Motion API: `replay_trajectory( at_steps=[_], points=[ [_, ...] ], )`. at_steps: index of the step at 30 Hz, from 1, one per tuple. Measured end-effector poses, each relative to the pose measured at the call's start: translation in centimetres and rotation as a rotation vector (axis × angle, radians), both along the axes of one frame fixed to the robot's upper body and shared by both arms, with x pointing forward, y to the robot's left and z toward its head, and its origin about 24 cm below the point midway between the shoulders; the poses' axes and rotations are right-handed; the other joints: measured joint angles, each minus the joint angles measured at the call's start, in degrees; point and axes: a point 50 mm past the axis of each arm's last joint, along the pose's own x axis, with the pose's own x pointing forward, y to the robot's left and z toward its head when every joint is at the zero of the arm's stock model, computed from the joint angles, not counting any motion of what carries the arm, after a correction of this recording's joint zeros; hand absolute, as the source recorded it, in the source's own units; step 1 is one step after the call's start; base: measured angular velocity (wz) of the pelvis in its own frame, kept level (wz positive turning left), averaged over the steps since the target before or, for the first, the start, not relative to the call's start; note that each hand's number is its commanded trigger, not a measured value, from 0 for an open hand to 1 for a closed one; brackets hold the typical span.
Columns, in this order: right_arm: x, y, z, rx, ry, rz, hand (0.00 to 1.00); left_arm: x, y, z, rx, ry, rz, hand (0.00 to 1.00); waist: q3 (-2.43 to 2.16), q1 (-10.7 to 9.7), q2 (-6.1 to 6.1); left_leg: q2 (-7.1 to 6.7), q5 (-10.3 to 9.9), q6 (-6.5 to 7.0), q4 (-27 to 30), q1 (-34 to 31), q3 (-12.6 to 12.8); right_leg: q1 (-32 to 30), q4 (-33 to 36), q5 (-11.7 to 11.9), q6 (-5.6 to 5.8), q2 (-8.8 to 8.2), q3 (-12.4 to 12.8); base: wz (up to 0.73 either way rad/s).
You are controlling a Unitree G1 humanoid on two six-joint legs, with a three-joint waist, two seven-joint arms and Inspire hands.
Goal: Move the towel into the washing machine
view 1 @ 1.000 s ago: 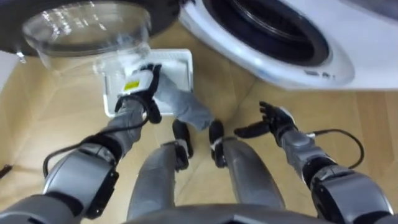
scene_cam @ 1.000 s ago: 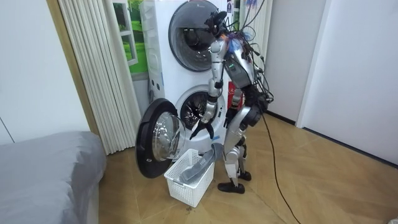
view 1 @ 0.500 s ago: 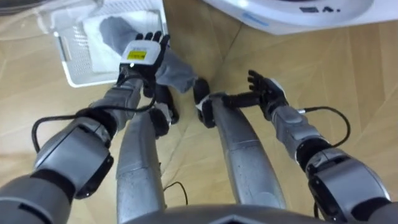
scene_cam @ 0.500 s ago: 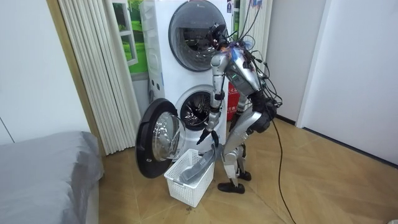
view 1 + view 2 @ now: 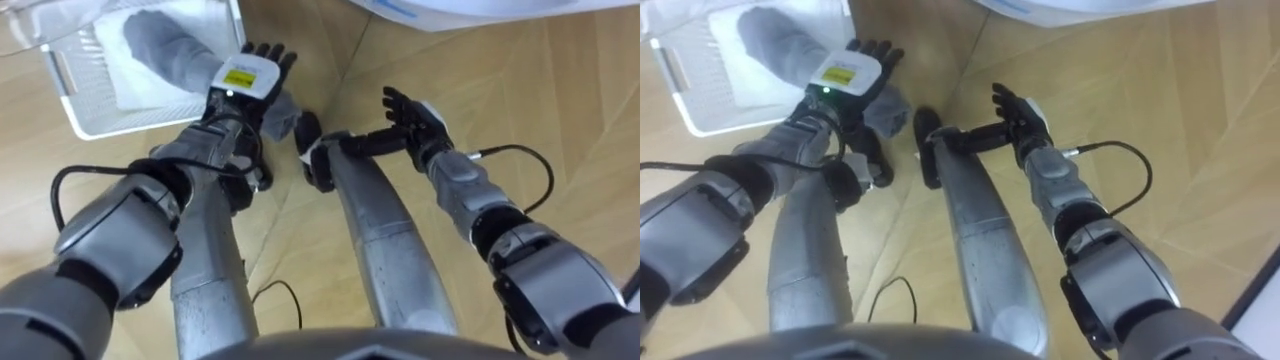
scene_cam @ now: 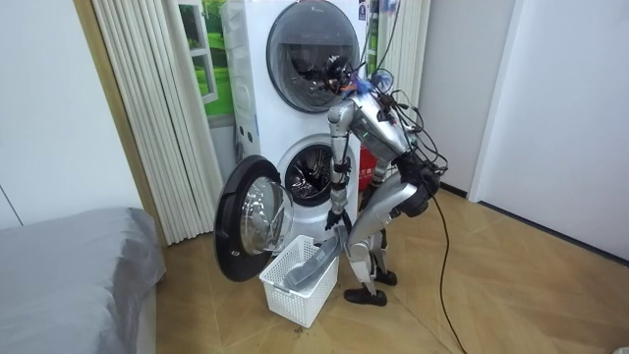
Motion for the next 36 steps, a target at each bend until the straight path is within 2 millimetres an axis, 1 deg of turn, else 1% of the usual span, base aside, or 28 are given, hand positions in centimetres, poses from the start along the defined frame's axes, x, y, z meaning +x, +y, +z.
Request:
replay_trajectory(
  at_steps=[1,2,4,8,9,10,11,16,20,29,36],
  points=[
    [0.1,0.0,0.1,0.008,-0.003,-0.006,0.00,0.1,0.0,0.1,0.004,0.006,0.000,0.00,0.04,0.0,-0.29,0.00,0.0,0.07,0.3,-0.5,0.0,-0.5,0.3,-0.1,0.01,-0.03,0.0,0.00],
    [0.1,0.0,0.1,0.012,-0.002,-0.006,0.00,0.1,0.2,0.1,0.008,0.008,0.002,0.00,-0.04,0.0,-0.53,0.00,-0.1,0.12,0.5,-0.7,0.0,-0.8,0.6,-0.1,0.00,-0.05,0.1,0.00],
    [0.3,0.1,0.3,0.032,-0.004,-0.008,0.00,0.3,0.8,0.3,0.022,0.013,0.013,0.00,0.00,0.0,-1.10,0.06,-0.2,0.19,0.9,-1.4,0.0,-1.5,1.0,-0.2,-0.05,-0.06,0.0,0.00],
    [0.4,0.2,0.4,0.047,-0.007,-0.002,0.00,0.5,1.3,0.5,0.037,0.028,0.023,0.00,-0.03,0.1,-1.36,-0.01,-0.2,0.17,0.9,-2.2,0.0,-2.2,1.0,-0.2,-0.02,-0.17,0.0,0.00],
    [0.4,0.2,0.4,0.050,-0.007,0.001,0.00,0.5,1.3,0.5,0.039,0.035,0.023,0.05,-0.03,0.1,-1.36,-0.07,-0.2,0.21,0.8,-2.3,0.0,-2.3,0.9,-0.3,0.04,-0.20,0.0,0.00],
    [0.4,0.2,0.4,0.051,-0.008,0.002,0.00,0.5,1.3,0.5,0.040,0.039,0.023,0.58,-0.03,0.1,-1.36,-0.08,-0.2,0.24,0.7,-2.4,0.0,-2.3,0.9,-0.3,0.05,-0.21,0.0,0.00],
    [0.4,0.2,0.4,0.052,-0.012,0.003,0.00,0.5,1.3,0.5,0.044,0.050,0.023,1.00,-0.03,0.1,-1.36,-0.08,-0.2,0.32,0.7,-2.5,0.0,-2.4,0.8,-0.3,0.10,-0.21,0.0,0.00],
    [1.0,0.3,0.9,0.046,-0.023,0.007,0.00,0.4,1.2,0.2,0.036,0.110,0.036,1.00,-0.03,0.0,-1.37,-0.80,0.1,0.52,-0.4,-3.0,0.1,-3.0,0.5,-0.5,0.16,-0.94,-0.2,0.09],
    [1.4,0.2,1.3,0.042,-0.030,0.004,0.00,0.9,1.1,0.7,0.049,0.120,0.035,1.00,-0.05,-0.2,-1.42,-0.78,0.2,0.55,-1.2,-3.0,0.1,-2.9,-0.4,-0.5,0.22,-0.96,-0.4,0.01],
    [1.6,0.4,1.5,0.049,-0.030,0.022,0.00,0.8,1.5,0.3,0.101,0.194,0.060,1.00,-0.06,-0.5,-1.44,-0.75,0.1,0.54,-2.3,-2.7,0.5,-2.5,-1.6,-0.6,0.23,-1.16,-0.8,0.00],
    [1.1,0.2,0.9,0.049,-0.004,0.028,0.00,-0.2,1.8,-0.9,0.110,0.246,0.069,1.00,-0.07,-0.4,-1.44,-0.75,0.1,0.54,-2.8,1.2,0.4,1.6,-2.4,-0.6,0.31,-1.17,-0.9,0.00]
  ],
)
